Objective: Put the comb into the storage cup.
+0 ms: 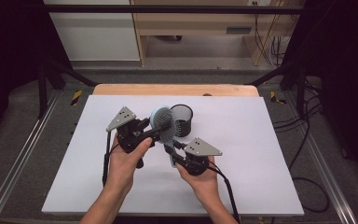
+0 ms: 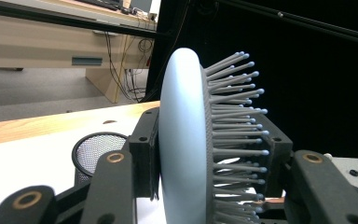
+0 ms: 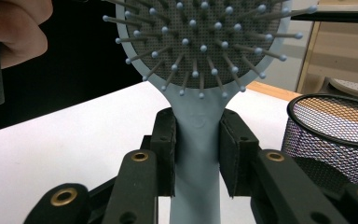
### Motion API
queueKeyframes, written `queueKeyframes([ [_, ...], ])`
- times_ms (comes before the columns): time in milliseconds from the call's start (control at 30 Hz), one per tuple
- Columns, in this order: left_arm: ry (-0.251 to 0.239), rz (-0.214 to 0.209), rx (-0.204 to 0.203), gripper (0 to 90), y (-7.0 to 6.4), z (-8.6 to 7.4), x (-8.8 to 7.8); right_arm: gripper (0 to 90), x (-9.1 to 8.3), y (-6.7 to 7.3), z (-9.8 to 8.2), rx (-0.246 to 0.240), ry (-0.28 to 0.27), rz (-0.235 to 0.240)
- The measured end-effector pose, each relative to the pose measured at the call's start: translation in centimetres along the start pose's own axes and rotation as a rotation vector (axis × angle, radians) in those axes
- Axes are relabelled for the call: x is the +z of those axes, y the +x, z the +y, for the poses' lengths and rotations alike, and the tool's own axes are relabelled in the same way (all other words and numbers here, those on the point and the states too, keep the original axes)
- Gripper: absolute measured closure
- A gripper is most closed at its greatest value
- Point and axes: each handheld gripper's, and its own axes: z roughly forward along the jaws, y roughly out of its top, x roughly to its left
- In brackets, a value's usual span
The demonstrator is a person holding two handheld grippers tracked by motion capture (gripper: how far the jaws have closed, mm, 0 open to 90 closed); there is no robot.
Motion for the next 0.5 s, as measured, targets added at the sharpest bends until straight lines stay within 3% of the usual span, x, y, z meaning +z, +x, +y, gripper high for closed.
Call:
queueKeyframes([
  [300, 0.000, 0.000, 0.006, 52.0, -0.02, -0.03, 0.06, 68.8, -0.06, -0.13, 0.07, -0.001, 0.004, 0.006],
  [400, 0.004, 0.001, 0.008, 52.0, 0.07, -0.07, 0.08, 62.5, -0.11, -0.18, 0.12, -0.006, 0.001, 0.012],
  [500, 0.002, 0.005, 0.015, 51.9, 0.16, -0.04, 0.08, 49.5, -0.09, -0.12, 0.20, -0.009, 0.009, 0.012],
])
